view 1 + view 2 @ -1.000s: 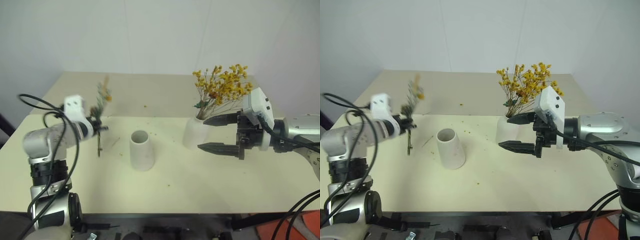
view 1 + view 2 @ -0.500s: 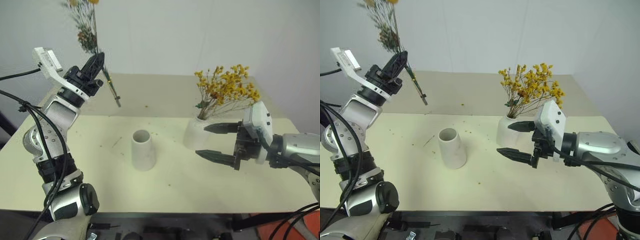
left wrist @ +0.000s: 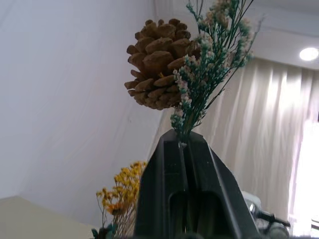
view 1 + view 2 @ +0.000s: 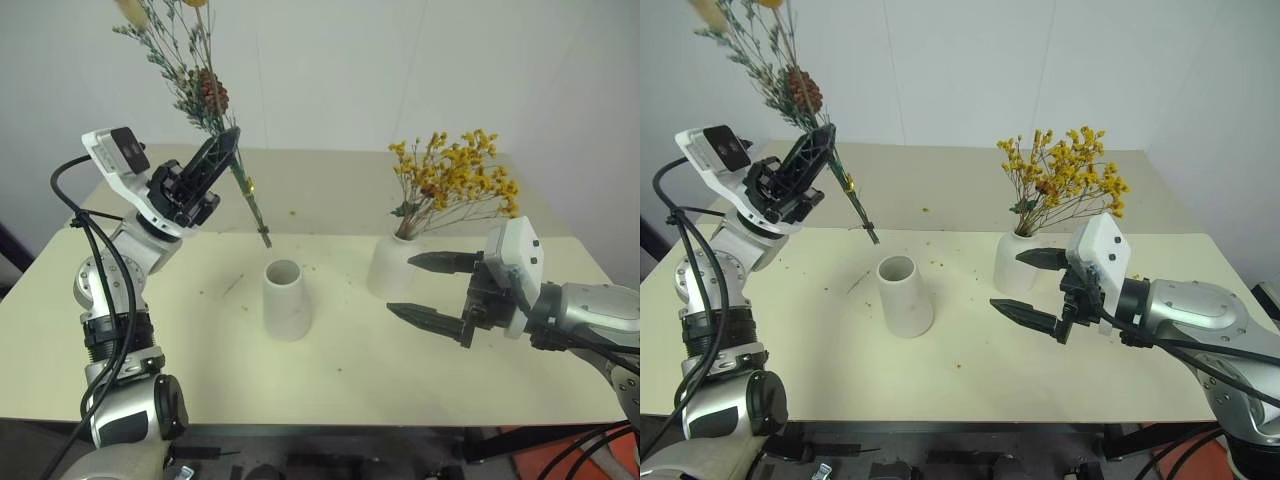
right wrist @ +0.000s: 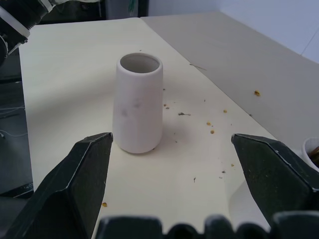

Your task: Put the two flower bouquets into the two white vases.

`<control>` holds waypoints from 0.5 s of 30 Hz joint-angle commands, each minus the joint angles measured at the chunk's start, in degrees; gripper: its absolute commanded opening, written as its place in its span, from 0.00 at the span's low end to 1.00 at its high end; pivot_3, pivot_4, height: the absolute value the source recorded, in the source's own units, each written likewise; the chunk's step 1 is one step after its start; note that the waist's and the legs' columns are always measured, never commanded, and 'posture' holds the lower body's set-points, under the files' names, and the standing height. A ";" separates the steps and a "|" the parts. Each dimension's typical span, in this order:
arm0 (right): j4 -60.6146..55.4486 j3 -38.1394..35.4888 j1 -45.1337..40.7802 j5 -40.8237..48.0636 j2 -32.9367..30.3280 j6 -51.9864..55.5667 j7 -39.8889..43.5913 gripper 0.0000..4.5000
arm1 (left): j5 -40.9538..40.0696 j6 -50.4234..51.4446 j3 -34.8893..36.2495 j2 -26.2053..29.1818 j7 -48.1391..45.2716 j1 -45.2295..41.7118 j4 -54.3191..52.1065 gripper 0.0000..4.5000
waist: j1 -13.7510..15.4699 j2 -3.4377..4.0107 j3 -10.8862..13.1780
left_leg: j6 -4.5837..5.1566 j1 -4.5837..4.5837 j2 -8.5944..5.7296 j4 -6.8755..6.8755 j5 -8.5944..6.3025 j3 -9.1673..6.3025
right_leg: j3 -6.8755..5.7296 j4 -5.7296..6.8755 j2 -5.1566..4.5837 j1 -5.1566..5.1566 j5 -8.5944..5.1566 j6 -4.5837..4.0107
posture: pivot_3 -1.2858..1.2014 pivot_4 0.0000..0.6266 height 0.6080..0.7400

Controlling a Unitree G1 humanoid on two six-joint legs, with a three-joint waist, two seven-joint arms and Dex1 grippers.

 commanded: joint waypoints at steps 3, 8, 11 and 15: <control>-0.68 -2.45 0.02 0.12 -0.92 -1.65 0.05 1.00 | 4.12 -5.43 -2.43 0.67 -4.01 0.10 2.27 0.00 | 0.11 0.00 0.00 | 0.00 0.00 0.01 0.00 0.00 0.00 | 0.00 0.00 0.00 0.00 0.00 0.00 | 0.52 0.24 1.00; -0.26 -2.47 -0.01 -0.34 -1.62 -1.58 0.19 1.00 | 5.15 -7.08 -3.47 -0.11 -6.28 0.81 3.53 0.00 | 0.06 0.00 0.00 | 0.01 -0.01 0.02 0.00 0.00 0.00 | 0.00 0.00 0.01 -0.01 0.00 0.00 | 0.52 0.24 1.00; -0.18 -2.52 0.04 -0.37 -1.72 -1.45 -0.10 1.00 | 5.69 -7.47 -4.38 -0.77 -6.69 1.64 3.48 0.00 | 0.11 0.00 0.00 | 0.02 -0.02 0.02 0.01 -0.01 -0.01 | 0.00 0.00 0.00 -0.01 0.00 0.00 | 0.52 0.24 1.00; -0.24 -2.60 0.27 -0.51 -1.74 -1.42 -0.46 1.00 | 6.66 -8.42 -5.64 -1.52 -8.55 2.77 2.95 0.00 | 0.17 0.00 0.00 | 0.02 -0.02 0.02 0.04 -0.01 -0.01 | 0.00 0.01 0.00 0.00 0.00 0.00 | 0.52 0.24 1.00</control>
